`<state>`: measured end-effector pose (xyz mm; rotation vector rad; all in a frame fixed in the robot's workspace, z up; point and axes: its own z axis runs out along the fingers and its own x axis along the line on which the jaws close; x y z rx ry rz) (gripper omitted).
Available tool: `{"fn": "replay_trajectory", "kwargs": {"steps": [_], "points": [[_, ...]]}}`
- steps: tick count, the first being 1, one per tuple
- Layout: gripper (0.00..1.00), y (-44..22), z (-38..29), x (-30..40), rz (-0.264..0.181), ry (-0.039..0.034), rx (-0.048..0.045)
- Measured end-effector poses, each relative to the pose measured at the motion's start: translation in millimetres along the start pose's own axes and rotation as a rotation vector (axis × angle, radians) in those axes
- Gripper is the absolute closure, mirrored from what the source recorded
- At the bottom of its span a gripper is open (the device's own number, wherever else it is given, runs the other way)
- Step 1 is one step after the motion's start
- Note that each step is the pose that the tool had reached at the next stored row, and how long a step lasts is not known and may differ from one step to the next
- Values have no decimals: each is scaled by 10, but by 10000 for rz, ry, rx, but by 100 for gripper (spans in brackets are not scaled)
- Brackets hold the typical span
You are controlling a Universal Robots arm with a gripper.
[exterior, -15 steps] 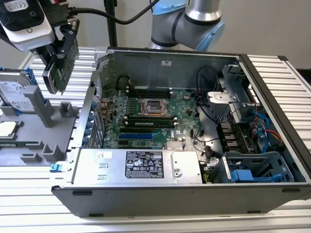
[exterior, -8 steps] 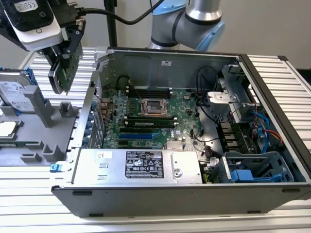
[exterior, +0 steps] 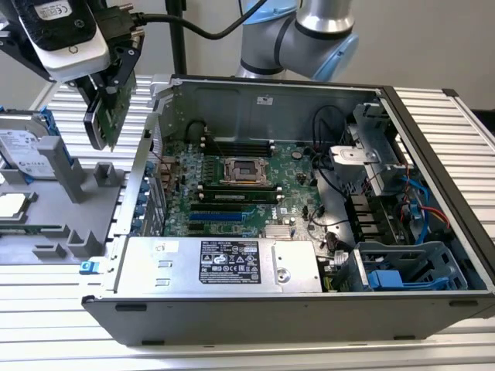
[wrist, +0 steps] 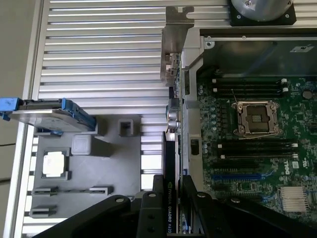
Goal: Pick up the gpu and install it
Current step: 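Pick up the gpu and move the gpu toward the slot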
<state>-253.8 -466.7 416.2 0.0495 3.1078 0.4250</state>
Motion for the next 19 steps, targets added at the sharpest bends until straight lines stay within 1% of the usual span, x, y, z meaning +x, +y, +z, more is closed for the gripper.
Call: {"fn": "replay_trajectory", "kwargs": {"steps": [7, 10, 15, 19], "points": [[100, 11, -39, -4, -1, 3, 1], [100, 14, -45, -30, -1, 1, -1], [100, 16, -45, -96, 0, 4, -1], [100, 16, -46, -100, 1, 4, 0]]}}
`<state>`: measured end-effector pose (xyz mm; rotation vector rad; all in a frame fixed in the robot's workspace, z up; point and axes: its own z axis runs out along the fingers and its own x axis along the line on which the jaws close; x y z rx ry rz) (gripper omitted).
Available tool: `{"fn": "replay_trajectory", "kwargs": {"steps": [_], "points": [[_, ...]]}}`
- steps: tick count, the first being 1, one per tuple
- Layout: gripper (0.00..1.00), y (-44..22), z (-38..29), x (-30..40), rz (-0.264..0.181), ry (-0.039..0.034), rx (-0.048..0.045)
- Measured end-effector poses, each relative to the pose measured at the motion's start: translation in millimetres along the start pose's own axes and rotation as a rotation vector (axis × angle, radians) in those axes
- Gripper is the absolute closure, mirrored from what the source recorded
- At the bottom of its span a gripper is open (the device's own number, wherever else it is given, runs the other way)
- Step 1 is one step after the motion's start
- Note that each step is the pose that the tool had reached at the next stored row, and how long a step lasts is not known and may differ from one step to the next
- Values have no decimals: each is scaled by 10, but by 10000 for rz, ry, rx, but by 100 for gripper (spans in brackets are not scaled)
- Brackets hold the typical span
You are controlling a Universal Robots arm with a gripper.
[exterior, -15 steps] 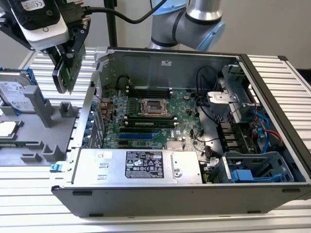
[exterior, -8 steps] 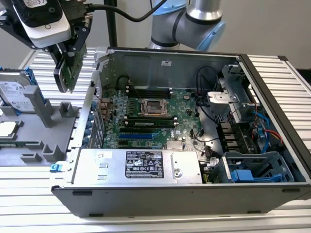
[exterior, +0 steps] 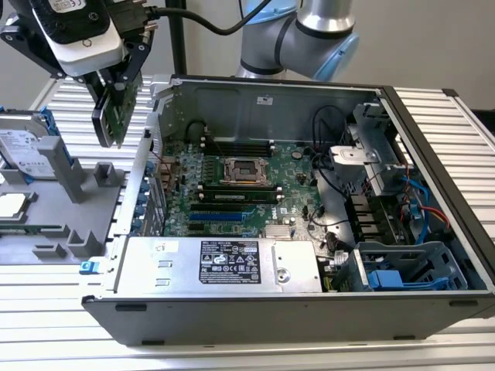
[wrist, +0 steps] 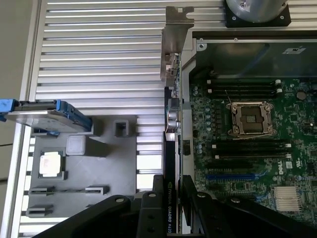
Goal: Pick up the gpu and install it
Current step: 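Pick up the gpu and move the gpu toward the slot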
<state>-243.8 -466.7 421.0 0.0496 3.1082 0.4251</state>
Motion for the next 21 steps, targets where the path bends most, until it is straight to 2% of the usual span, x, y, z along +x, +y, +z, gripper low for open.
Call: {"fn": "replay_trajectory", "kwargs": {"steps": [6, 11, 13, 14, 16, 21], "points": [[100, 1, 0, -21, -2, 1, 0], [100, 3, 1, -83, -1, 0, 0], [100, 4, 1, -114, -2, 1, 0], [100, 5, 1, -162, -1, 1, 0], [100, 6, 2, -207, -1, 1, 0], [100, 9, 3, -302, -1, 0, -1]]}}
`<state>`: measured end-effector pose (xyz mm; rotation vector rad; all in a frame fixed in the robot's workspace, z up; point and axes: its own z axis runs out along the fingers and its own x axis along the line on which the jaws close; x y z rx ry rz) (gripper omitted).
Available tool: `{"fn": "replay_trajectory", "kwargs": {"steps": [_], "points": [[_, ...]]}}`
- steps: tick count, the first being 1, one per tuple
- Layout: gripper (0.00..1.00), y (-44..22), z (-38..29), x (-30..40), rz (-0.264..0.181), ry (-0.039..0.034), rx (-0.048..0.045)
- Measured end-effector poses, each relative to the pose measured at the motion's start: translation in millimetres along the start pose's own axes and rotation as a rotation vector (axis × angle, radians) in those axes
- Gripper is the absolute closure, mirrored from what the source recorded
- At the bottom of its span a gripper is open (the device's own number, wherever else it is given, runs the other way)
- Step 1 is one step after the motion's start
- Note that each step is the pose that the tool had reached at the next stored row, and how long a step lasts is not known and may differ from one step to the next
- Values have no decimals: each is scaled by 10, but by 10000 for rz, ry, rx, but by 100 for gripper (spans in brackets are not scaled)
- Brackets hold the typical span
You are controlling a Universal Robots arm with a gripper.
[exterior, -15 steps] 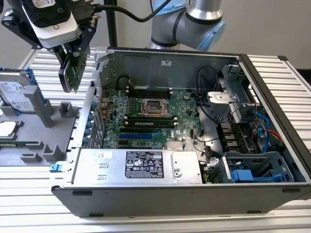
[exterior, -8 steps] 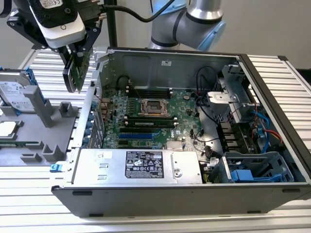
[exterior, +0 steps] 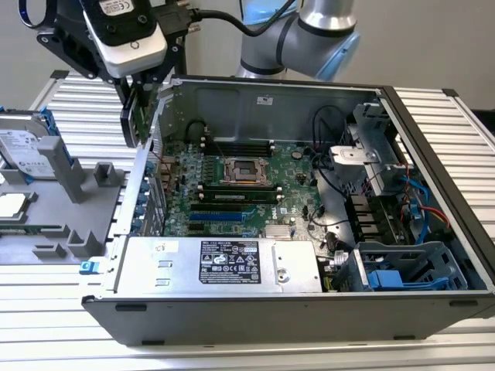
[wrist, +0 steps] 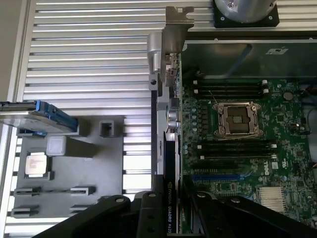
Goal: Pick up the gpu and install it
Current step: 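Pick up the gpu and move the gpu toward the slot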
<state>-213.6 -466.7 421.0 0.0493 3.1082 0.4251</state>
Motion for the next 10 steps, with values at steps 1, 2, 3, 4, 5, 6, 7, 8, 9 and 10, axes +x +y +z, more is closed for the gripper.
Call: {"fn": "replay_trajectory", "kwargs": {"steps": [1, 2, 3, 4, 5, 6, 7, 8, 9, 10], "points": [[100, 1, 0, -16, 0, 0, 1], [100, 1, 0, -32, 0, 0, 1], [100, 2, 0, -48, 0, 0, 0], [100, 2, 0, -64, 0, 0, 1], [100, 3, 0, -80, 0, 1, 1], [100, 3, 0, -96, 0, 1, 1], [100, 4, 0, -111, 0, 1, 1], [100, 4, 1, -127, 0, 0, 1], [100, 5, 1, -142, 1, 0, 1], [100, 5, 1, -158, 1, 0, 1]]}}
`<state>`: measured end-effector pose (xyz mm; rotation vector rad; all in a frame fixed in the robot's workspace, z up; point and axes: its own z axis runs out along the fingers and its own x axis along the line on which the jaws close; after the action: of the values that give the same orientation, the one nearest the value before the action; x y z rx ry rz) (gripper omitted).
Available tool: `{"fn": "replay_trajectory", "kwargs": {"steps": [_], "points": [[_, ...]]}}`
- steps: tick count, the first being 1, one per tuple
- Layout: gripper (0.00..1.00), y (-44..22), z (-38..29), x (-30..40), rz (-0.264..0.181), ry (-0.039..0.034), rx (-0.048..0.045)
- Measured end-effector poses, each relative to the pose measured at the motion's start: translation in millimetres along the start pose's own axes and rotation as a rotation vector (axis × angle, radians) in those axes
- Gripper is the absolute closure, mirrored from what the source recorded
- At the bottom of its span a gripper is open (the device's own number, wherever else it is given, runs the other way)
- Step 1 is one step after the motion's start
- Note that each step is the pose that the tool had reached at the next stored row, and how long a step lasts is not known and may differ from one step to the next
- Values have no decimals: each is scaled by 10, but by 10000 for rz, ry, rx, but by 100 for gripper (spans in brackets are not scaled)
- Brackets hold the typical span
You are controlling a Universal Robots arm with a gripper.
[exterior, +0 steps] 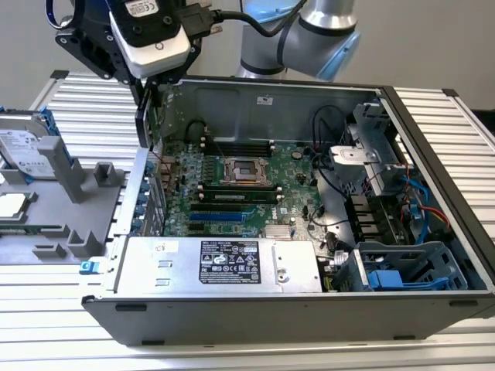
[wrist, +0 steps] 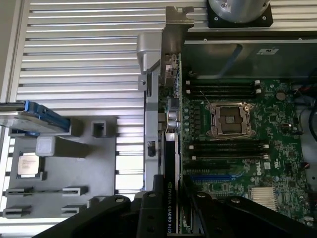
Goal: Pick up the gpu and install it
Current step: 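Pick up the gpu and move the gpu toward the slot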
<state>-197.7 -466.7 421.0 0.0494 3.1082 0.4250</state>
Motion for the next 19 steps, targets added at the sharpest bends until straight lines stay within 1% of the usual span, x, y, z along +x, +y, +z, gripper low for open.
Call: {"fn": "replay_trajectory", "kwargs": {"steps": [19], "points": [[100, 8, 2, -267, 0, 0, 0]]}}
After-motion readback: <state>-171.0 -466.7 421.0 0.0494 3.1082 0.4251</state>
